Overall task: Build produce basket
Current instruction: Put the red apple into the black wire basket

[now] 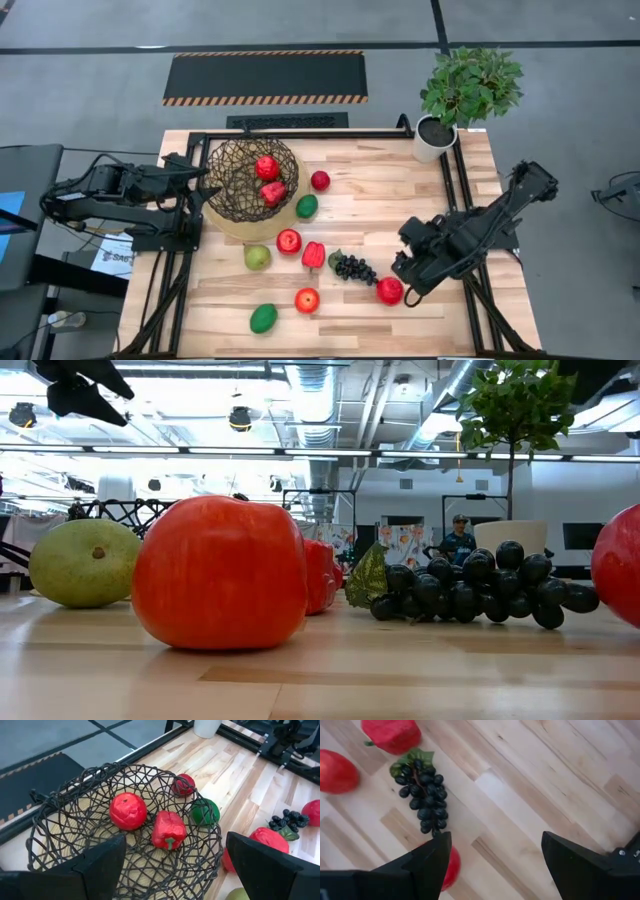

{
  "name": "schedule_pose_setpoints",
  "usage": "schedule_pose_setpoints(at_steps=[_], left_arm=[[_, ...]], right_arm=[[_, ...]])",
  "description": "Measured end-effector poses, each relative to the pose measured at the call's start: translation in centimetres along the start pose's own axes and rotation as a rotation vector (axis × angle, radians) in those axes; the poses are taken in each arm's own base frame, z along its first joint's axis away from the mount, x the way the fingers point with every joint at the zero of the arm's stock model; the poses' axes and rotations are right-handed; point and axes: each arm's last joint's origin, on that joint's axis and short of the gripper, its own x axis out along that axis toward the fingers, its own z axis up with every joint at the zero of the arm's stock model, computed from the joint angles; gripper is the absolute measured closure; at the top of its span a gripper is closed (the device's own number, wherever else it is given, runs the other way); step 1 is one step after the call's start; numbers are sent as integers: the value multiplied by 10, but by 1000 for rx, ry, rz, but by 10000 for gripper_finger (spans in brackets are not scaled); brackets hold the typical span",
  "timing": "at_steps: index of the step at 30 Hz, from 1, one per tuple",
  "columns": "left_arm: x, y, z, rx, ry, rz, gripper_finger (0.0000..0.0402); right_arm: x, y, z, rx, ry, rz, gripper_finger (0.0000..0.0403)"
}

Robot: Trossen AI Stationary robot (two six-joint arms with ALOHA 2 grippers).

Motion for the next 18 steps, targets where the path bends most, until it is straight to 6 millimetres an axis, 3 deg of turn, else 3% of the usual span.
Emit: schedule_pose_setpoints(at_steps=[12, 18], left_arm=[[0, 0, 0, -41, 6, -5, 72], [0, 0, 0, -38, 4, -4, 72]], right_arm=[[21, 23, -9, -18, 23, -58, 76], [22, 29, -12, 11, 81, -4, 76]])
